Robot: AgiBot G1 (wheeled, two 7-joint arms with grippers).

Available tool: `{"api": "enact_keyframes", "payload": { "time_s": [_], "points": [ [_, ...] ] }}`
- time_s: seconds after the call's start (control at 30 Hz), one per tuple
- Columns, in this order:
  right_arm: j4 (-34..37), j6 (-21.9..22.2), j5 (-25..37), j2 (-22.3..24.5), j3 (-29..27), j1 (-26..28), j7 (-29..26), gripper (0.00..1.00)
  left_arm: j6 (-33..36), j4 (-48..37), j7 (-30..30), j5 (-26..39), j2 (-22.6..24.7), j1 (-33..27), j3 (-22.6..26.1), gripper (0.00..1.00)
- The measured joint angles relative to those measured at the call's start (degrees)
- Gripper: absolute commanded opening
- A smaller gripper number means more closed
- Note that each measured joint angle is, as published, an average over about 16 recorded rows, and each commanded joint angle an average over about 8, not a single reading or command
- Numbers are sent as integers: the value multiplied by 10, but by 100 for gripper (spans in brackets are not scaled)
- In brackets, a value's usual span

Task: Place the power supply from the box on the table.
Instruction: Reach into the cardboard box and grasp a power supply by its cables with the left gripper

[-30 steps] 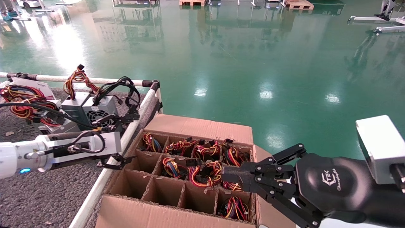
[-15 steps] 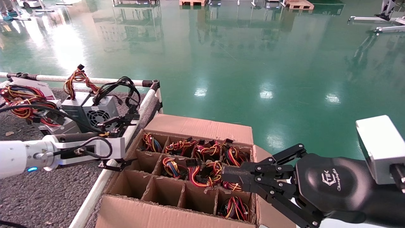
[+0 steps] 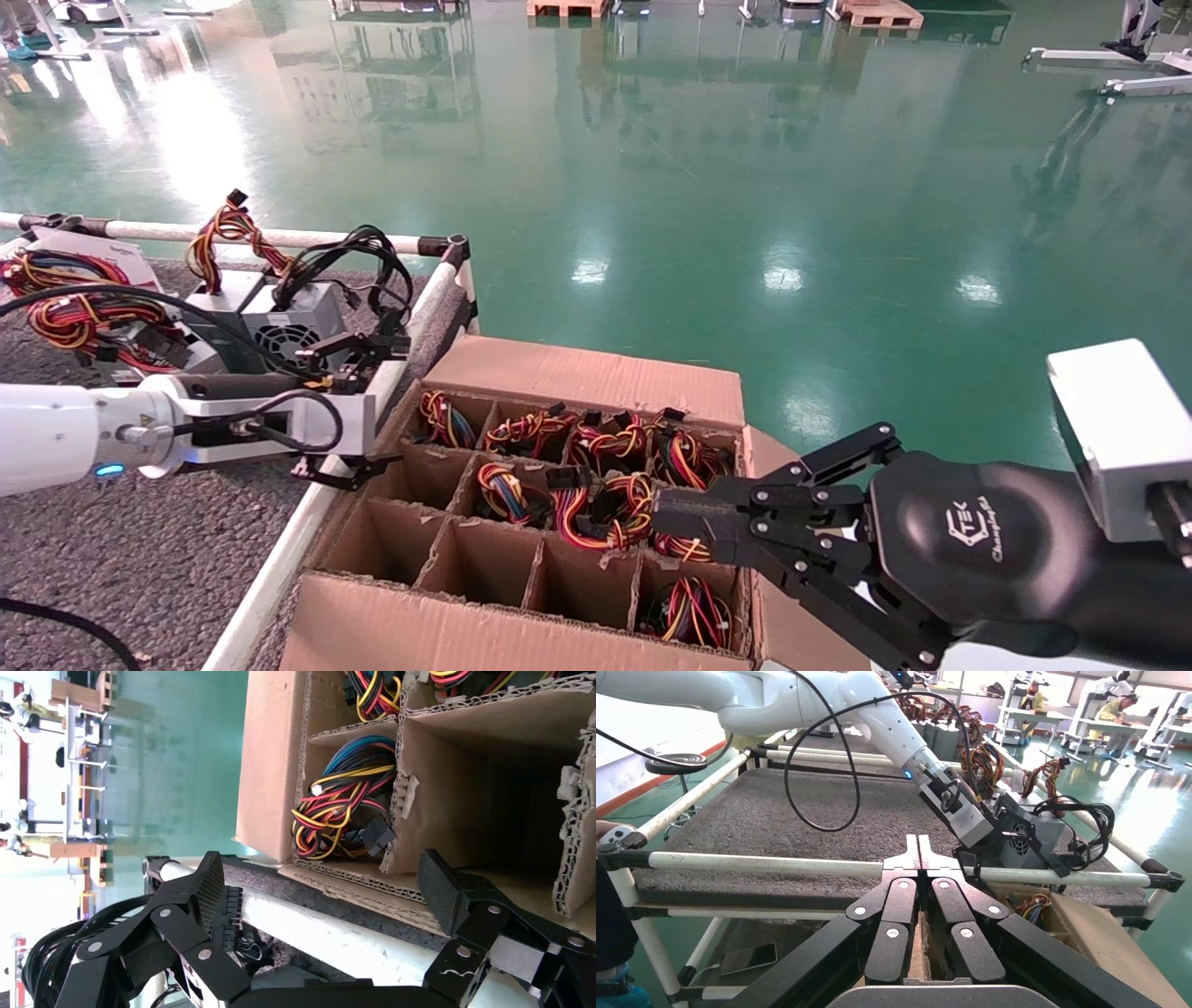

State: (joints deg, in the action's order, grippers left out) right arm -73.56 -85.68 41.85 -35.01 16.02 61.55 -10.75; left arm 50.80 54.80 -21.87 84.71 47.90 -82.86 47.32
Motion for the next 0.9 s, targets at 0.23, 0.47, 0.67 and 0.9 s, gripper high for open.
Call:
{"api": "enact_keyframes", "payload": {
  "time_s": [0.23, 0.47, 0.67, 0.9],
  "points": [
    [0, 0, 0, 0, 0, 0, 0, 0, -2, -20, -15, -7, 11, -8, 7, 100],
    [0, 0, 0, 0, 0, 0, 0, 0, -4, -36, -28, -17, 20, -11, 10, 100],
    [0, 0, 0, 0, 0, 0, 0, 0, -7, -48, -39, -26, 27, -13, 11, 100],
    [0, 0, 0, 0, 0, 0, 0, 0, -11, -57, -51, -37, 35, -13, 13, 100]
  ]
}}
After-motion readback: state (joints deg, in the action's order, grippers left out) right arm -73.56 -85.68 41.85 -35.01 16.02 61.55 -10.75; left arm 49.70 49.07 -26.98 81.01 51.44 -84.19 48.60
